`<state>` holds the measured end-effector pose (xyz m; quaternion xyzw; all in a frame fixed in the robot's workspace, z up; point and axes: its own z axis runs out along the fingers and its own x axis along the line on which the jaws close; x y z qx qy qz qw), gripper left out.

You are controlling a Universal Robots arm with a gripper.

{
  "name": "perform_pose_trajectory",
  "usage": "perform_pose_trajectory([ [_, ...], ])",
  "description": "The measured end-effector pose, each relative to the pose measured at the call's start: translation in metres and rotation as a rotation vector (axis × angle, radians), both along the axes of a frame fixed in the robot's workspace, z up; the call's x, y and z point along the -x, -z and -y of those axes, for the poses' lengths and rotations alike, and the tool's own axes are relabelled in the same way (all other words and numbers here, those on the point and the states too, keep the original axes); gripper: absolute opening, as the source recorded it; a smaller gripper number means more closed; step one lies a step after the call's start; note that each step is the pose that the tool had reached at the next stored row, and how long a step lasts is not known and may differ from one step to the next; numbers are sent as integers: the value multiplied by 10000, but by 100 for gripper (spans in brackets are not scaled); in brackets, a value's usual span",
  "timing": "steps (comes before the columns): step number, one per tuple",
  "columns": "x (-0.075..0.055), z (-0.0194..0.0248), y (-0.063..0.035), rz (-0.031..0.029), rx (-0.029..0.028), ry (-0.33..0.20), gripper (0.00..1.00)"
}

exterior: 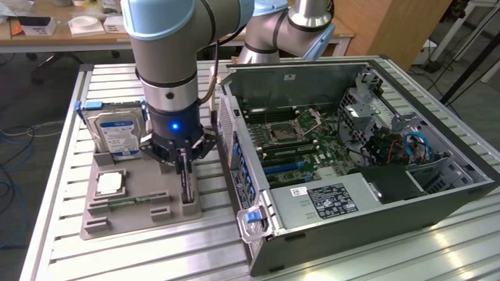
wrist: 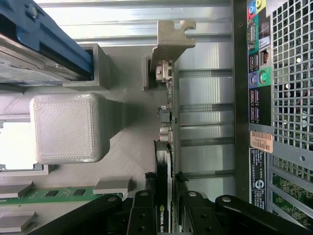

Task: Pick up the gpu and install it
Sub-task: 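Pick up the gpu and move the gpu toward the slot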

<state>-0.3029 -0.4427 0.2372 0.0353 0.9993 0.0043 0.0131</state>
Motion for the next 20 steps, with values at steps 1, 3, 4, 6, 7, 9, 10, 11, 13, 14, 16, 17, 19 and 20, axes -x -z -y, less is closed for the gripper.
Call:
perform_pose_trajectory([
  [1, 0, 0, 0, 0, 0, 0, 26],
  [3, 0, 0, 0, 0, 0, 0, 26],
  [4, 0, 0, 0, 0, 0, 0, 26],
  [6, 0, 0, 0, 0, 0, 0, 26],
  [7, 0, 0, 0, 0, 0, 0, 26],
  [9, 0, 0, 0, 0, 0, 0, 26],
  [10, 0, 0, 0, -1, 0, 0, 26],
  [11, 0, 0, 0, 0, 0, 0, 26],
  [13, 0, 0, 0, 0, 0, 0, 26],
  [14, 0, 0, 0, 0, 0, 0, 26],
  [16, 0, 0, 0, 0, 0, 0, 26],
  [17, 0, 0, 0, 0, 0, 0, 26],
  [19, 0, 0, 0, 0, 0, 0, 26],
  [20, 0, 0, 0, 0, 0, 0, 26],
])
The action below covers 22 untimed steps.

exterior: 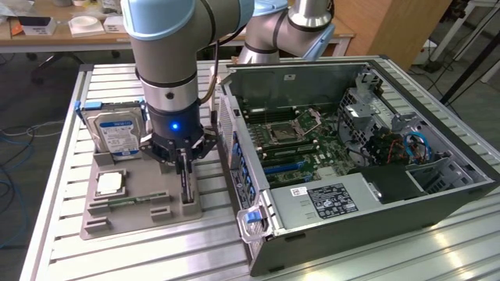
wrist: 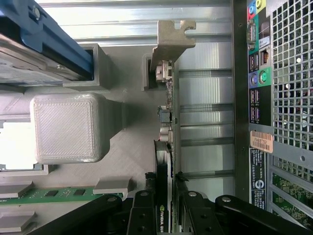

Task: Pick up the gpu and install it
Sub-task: 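Pick up the gpu and move the gpu toward the slot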

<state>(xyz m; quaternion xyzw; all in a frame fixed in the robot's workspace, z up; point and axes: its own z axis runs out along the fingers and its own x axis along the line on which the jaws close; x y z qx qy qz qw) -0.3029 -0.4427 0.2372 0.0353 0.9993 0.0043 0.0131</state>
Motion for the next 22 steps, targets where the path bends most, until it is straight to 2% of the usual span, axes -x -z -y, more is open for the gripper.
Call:
perform_pose_trajectory([
  [22, 0, 0, 0, 0, 0, -1, 26],
])
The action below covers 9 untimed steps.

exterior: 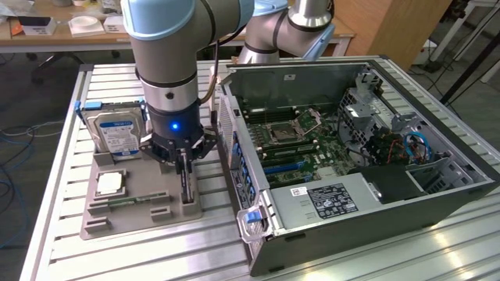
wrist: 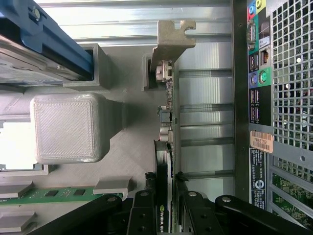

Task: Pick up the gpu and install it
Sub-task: 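Pick up the gpu and move the gpu toward the slot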

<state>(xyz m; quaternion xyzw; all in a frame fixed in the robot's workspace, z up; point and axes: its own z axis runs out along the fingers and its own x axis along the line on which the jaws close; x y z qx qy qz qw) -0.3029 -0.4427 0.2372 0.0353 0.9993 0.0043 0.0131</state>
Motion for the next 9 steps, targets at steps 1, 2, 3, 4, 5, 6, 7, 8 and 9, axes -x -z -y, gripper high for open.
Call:
perform_pose_trajectory([
  [1, 0, 0, 0, 0, 0, 1, 26],
  [2, 0, 0, 0, 0, 0, 0, 26],
  [3, 0, 0, 0, 0, 1, 1, 26],
  [4, 0, 0, 0, 0, 0, 0, 26],
  [5, 0, 0, 0, -1, 0, 0, 26],
  [6, 0, 0, 0, 0, 0, 0, 26],
  [7, 0, 0, 0, 0, 0, 1, 26],
  [8, 0, 0, 0, -1, 0, 1, 26],
  [9, 0, 0, 0, 0, 0, 0, 26],
])
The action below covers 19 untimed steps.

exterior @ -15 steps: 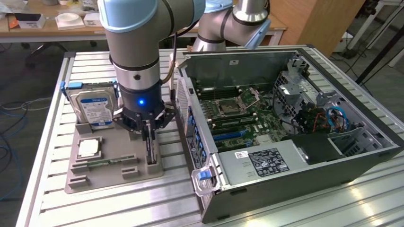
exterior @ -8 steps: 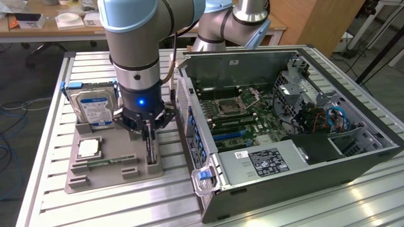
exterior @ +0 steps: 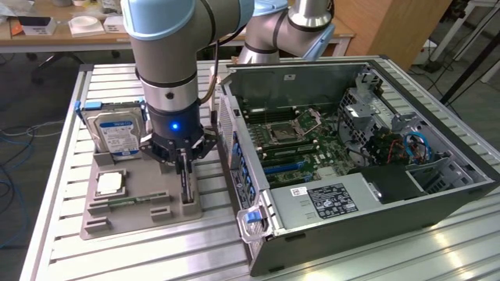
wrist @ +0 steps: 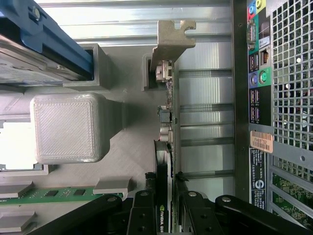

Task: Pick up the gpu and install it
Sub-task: 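Pick up the gpu and move the gpu toward the slot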

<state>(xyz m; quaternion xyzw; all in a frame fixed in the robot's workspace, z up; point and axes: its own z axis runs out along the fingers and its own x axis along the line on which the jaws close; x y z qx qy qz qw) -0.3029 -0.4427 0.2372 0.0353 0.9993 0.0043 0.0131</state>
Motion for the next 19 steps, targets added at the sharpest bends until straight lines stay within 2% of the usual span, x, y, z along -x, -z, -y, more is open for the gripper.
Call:
perform_pose_trajectory([
  [8, -1, 0, -17, 2, -1, 0, 26],
  [19, 0, 0, -290, 1, -1, 0, 26],
])
